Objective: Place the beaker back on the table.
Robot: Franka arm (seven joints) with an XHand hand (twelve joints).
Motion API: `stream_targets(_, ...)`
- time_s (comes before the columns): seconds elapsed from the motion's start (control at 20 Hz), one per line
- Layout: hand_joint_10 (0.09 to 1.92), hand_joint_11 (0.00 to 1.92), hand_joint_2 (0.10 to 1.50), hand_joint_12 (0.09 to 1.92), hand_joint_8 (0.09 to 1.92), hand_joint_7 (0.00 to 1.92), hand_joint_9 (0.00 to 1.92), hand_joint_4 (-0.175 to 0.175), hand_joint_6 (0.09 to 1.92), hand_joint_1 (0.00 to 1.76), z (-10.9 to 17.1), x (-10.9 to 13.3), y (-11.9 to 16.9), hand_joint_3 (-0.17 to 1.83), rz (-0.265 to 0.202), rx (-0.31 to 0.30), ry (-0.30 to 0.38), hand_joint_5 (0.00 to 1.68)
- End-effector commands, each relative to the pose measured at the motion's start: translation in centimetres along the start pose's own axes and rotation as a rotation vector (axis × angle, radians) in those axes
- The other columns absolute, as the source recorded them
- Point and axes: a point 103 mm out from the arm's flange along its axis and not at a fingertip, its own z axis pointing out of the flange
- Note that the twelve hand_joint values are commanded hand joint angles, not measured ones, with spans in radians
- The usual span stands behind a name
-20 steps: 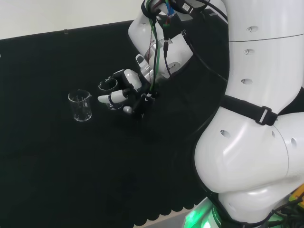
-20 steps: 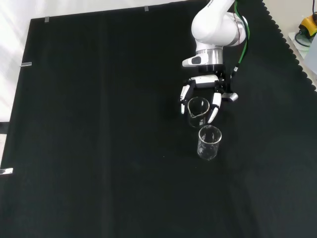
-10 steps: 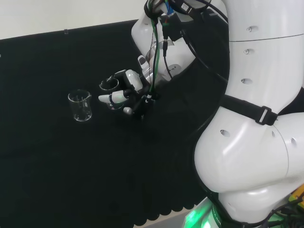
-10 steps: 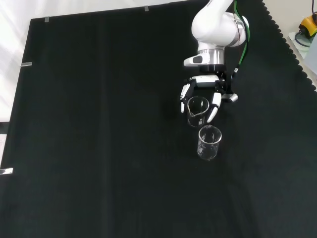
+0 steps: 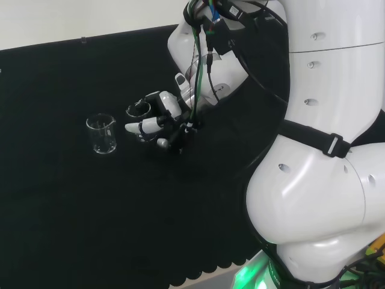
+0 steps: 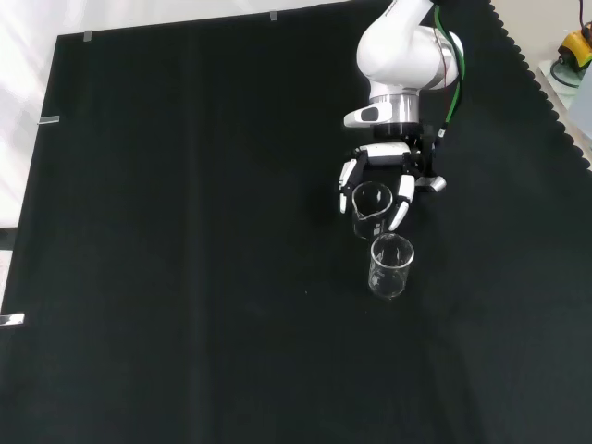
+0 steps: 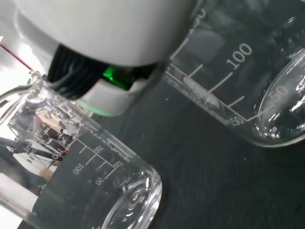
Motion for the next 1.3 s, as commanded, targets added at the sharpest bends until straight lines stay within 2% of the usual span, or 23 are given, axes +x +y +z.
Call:
stream_targets(0.05, 0.48, 1.16, 0.70, 0.85, 0.09, 1.63, 1.28, -0.175, 0.38, 1.43, 0.00, -0.19, -0.14, 0.47, 0.000, 0.004, 0.000, 1.37)
stream_targets(0.15, 0.49, 1.15, 0.67, 0.86, 0.09, 1.60, 1.32, -0.175, 0.34, 1.36, 0.07, -0.21, -0.18, 0.52, -0.015, 0.023, -0.007, 1.40)
stream_targets(0.2, 0.48, 1.12, 0.70, 0.87, 0.09, 1.58, 1.32, -0.175, 0.34, 1.34, 0.08, -0.29, -0.17, 0.48, -0.020, 0.032, -0.003, 1.40)
stream_targets(0.3, 0.47, 1.01, 0.82, 0.93, 0.09, 1.54, 1.28, -0.175, 0.39, 1.32, 0.21, -0.31, -0.25, 0.28, -0.032, 0.040, -0.003, 1.35)
stream_targets(0.35, 0.46, 0.95, 0.77, 0.98, 0.09, 1.52, 1.26, -0.126, 0.53, 1.30, 0.22, -0.28, -0.32, 0.31, -0.036, 0.042, -0.010, 1.23)
stream_targets(0.45, 0.46, 0.87, 0.51, 1.04, 0.09, 1.47, 1.22, -0.040, 0.75, 1.27, 0.35, -0.32, -0.38, 0.76, -0.041, 0.048, -0.014, 1.06)
stream_targets(0.55, 0.47, 0.81, 0.37, 1.08, 0.09, 1.44, 1.19, -0.011, 0.84, 1.25, 0.43, -0.36, -0.49, 1.01, -0.042, 0.047, -0.009, 0.98)
stream_targets(0.7, 0.47, 0.76, 0.32, 1.10, 0.09, 1.41, 1.17, 0.000, 0.87, 1.24, 0.26, -0.47, -0.60, 1.10, -0.040, 0.055, 0.002, 0.93)
stream_targets(1.0, 0.46, 0.64, 0.31, 1.16, 0.09, 1.31, 1.10, -0.002, 0.90, 1.23, -0.09, -0.52, -0.41, 1.11, -0.060, 0.067, -0.010, 0.84)
stream_targets(1.3, 0.53, 0.31, 0.28, 1.30, 0.09, 1.10, 0.85, 0.001, 0.91, 1.19, -0.10, -0.24, -0.33, 1.09, -0.084, 0.083, -0.033, 0.59)
